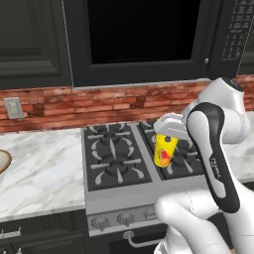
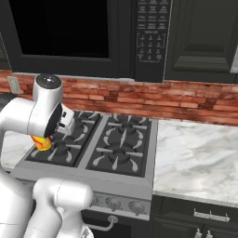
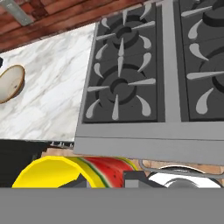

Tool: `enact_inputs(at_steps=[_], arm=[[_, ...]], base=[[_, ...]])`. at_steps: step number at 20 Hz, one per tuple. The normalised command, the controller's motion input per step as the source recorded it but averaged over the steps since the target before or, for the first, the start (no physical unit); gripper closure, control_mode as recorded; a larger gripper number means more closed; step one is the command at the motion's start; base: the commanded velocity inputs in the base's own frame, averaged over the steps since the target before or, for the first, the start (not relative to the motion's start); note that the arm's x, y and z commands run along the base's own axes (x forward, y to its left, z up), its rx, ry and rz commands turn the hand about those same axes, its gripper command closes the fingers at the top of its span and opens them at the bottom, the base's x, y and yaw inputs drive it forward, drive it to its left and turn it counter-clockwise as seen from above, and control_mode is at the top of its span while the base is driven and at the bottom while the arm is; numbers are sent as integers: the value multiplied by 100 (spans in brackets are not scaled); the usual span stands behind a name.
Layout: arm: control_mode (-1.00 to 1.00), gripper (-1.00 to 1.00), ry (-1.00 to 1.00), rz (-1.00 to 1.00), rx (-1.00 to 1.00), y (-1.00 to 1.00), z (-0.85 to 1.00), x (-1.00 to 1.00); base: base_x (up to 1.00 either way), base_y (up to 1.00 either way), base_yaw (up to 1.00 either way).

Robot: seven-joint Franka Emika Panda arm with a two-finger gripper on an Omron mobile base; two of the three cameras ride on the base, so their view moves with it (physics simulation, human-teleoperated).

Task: Pick the cup and bowl from the counter and place them on the counter next to the sink.

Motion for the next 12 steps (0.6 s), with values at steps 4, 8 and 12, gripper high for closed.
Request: enact_inputs(at_steps=[4, 8, 12], arm=[[100, 100, 0, 0, 0, 0, 0, 0], [100, 100, 0, 0, 0, 0, 0, 0], [100, 100, 0, 0, 0, 0, 0, 0]], base=[[-87, 36, 6], [-100, 69, 18], [-66, 31, 11]])
